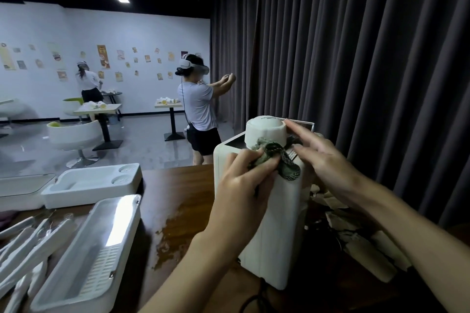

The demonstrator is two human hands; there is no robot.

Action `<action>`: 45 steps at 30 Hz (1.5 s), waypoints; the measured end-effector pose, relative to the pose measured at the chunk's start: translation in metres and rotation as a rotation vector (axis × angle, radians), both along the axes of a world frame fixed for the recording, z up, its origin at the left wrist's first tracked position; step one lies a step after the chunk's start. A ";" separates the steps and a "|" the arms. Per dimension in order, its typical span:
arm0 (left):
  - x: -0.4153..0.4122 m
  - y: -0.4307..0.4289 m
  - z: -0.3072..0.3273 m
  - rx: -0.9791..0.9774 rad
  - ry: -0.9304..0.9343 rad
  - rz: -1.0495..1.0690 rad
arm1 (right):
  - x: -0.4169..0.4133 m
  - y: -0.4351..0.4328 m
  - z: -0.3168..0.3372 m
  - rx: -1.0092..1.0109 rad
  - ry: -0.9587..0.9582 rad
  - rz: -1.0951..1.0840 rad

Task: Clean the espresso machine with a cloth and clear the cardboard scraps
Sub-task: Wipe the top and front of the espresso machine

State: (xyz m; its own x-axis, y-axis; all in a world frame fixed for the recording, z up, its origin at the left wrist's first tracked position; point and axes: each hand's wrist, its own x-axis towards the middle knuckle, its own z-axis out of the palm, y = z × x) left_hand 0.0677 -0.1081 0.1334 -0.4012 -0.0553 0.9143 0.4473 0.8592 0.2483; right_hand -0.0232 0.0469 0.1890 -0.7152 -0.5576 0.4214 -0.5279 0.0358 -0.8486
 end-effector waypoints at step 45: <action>0.018 -0.058 0.017 0.287 -0.278 0.166 | 0.011 0.009 -0.038 -0.009 -0.023 -0.331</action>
State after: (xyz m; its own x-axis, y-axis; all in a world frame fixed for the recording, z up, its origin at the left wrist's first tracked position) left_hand 0.0853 -0.1663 0.1502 -0.5945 -0.3757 0.7109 0.1914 0.7926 0.5790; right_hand -0.0127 0.0564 0.1510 -0.8665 -0.2896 0.4067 -0.4693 0.1949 -0.8612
